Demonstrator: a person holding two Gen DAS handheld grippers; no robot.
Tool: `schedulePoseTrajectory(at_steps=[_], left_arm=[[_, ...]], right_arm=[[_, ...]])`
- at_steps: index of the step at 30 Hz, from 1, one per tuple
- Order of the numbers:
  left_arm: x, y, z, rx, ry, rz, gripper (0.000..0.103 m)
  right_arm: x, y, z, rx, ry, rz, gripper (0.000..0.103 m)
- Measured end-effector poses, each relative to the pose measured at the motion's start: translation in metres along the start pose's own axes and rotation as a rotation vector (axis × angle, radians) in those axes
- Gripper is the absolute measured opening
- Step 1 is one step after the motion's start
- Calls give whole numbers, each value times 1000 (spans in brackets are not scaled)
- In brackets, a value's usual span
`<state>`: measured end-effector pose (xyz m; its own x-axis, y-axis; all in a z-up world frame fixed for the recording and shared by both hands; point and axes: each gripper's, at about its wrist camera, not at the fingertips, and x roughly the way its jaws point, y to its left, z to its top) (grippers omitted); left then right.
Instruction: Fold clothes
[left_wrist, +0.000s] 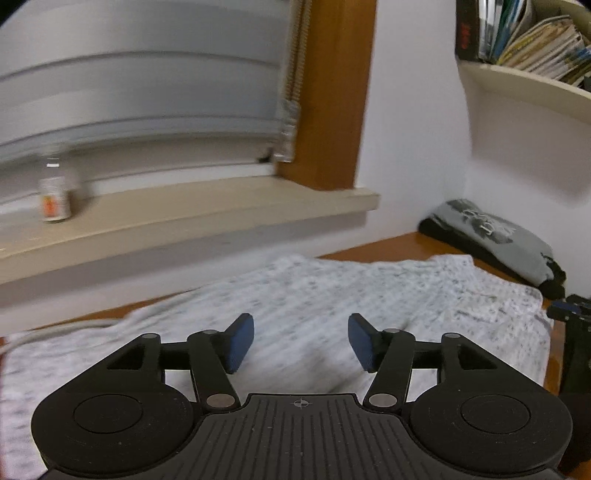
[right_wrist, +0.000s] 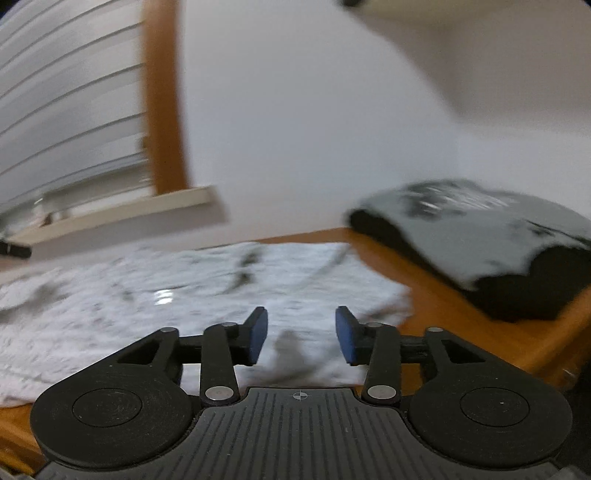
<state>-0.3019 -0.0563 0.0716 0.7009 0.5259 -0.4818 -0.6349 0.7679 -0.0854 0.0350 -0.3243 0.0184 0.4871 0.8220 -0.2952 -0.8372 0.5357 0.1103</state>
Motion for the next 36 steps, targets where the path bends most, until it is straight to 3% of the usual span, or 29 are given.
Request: schedulePoseTrajectory(at_steps=[6,12,16,22,26,31,36], left_arm=[[-67,45,-31,-21,-2,93,67],[-110,93,-75,-125,43,145,66],[-120,104,-85,-157,53,113,63],[-129,103,-91,-156,40,119,65],[-126,105,-94,-158,41,127,65],[-130,112,-94,-186,19,113,65],[-126,119,-94,-214,12,100,65]], right_arm=[[22,56,10,-35,15,149,44],[42,118,23,-79,64,313,44],[53,183,28,-187,94,442,44],[50,275,23,-313,157,663,44],[45,327,15,-400,197,764,43],[35,364,4,-484,263,867,34],[29,386,-6,-535,298,923,33]])
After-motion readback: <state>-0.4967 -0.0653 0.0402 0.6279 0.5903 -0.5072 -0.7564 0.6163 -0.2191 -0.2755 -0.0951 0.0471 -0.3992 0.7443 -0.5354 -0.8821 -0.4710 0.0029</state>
